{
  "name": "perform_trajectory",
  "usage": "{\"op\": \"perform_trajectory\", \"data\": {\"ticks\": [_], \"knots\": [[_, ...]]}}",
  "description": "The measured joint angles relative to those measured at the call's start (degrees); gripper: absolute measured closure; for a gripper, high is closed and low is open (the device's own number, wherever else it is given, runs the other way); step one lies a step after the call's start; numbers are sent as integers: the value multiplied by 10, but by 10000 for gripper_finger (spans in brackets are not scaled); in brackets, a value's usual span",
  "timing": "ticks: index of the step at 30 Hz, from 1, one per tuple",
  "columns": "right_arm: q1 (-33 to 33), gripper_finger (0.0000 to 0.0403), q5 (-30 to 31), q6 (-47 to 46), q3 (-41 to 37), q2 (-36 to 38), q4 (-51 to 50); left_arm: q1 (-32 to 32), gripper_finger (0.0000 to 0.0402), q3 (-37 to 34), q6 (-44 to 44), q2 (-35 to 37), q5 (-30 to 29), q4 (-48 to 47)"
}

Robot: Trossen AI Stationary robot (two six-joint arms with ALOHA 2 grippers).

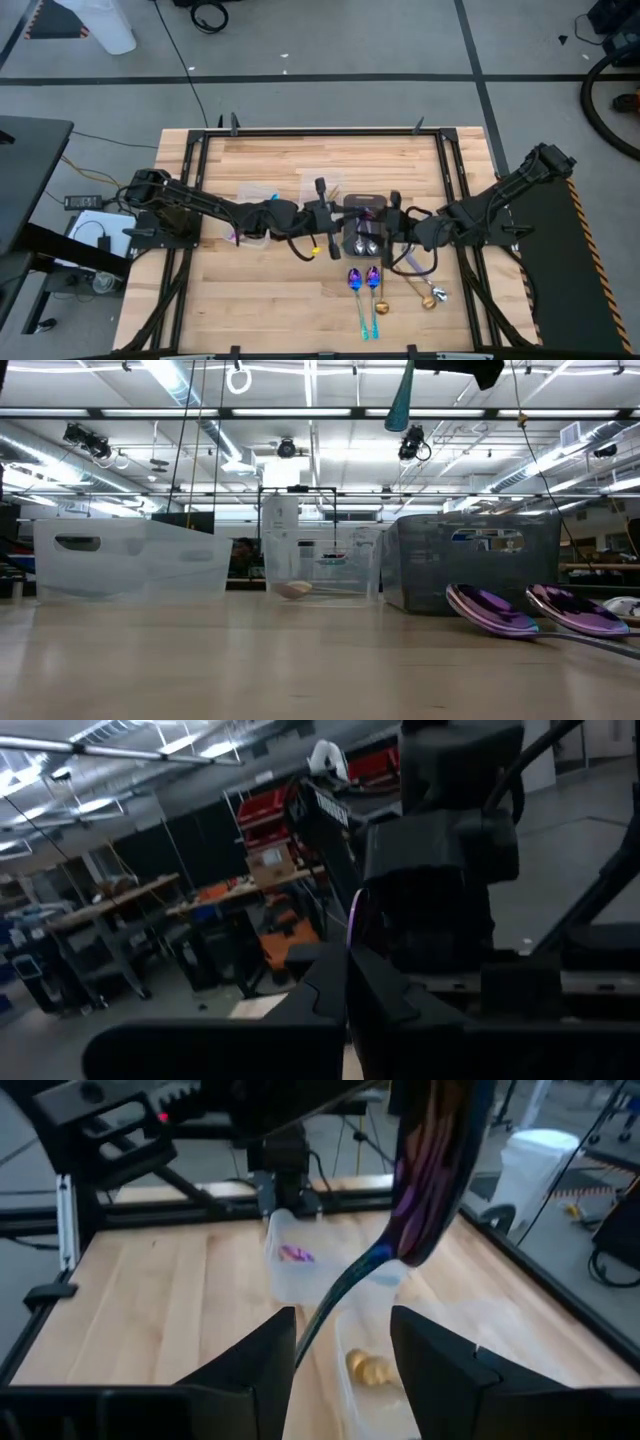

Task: Sort silverware by color (type)
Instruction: Put the blue spoon into the left transparent bin

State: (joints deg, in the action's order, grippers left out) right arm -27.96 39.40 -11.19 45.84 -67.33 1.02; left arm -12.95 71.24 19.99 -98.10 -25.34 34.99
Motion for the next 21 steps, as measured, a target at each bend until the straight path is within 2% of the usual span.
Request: {"op": "perform_trajectory", "data": {"ticks": [7, 15, 21], "knots": [[20, 257, -26, 38, 0, 0, 48, -1, 390, 0, 24, 0, 1, 26], [37, 326, -63, 39, 0, 0, 57, -5, 390, 0, 54, 0, 1, 58], [39, 384, -64, 49, 0, 0, 56, -5, 390, 0, 57, 0, 3, 55]]}}
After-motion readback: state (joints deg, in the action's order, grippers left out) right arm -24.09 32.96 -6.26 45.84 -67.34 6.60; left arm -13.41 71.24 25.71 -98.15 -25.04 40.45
